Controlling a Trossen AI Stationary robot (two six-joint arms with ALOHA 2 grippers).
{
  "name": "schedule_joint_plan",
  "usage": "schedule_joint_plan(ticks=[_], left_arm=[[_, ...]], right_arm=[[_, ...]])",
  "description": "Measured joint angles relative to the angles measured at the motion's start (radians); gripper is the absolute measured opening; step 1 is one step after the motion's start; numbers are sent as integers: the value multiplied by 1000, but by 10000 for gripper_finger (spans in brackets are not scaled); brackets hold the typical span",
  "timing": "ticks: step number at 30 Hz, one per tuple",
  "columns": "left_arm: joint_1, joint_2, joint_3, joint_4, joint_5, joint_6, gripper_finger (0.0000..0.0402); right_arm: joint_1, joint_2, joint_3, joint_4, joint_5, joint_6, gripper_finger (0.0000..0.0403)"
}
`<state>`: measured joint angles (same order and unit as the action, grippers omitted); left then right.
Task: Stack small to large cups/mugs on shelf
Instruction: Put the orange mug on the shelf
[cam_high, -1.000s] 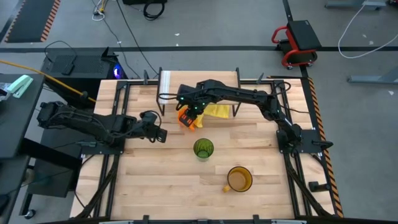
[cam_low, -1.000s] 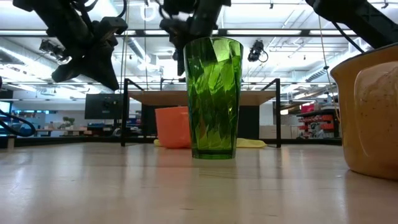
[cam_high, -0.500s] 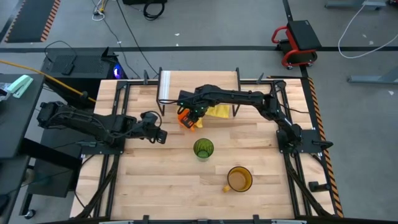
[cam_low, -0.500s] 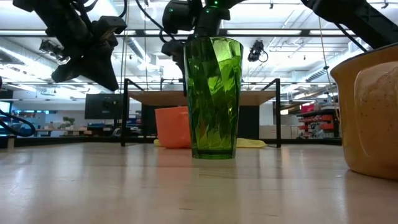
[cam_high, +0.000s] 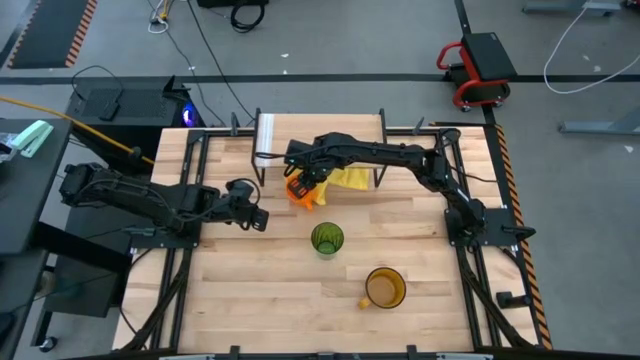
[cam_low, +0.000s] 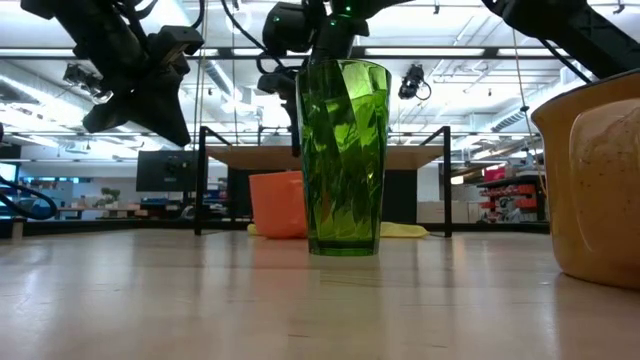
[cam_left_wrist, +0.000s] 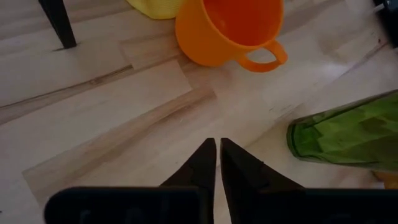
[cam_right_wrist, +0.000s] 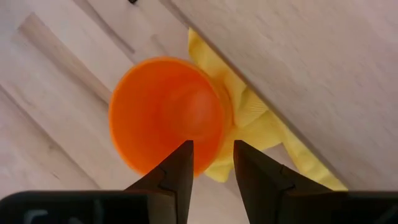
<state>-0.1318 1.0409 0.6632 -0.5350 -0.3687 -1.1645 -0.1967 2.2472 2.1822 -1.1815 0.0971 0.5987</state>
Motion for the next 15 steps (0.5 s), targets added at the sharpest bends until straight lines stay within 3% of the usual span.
schedule_joint_plan(ticks=[15], left_arm=[[0, 0, 0, 0, 0, 2, 30]], right_arm=[[8, 1, -82, 82, -1, 28, 121]])
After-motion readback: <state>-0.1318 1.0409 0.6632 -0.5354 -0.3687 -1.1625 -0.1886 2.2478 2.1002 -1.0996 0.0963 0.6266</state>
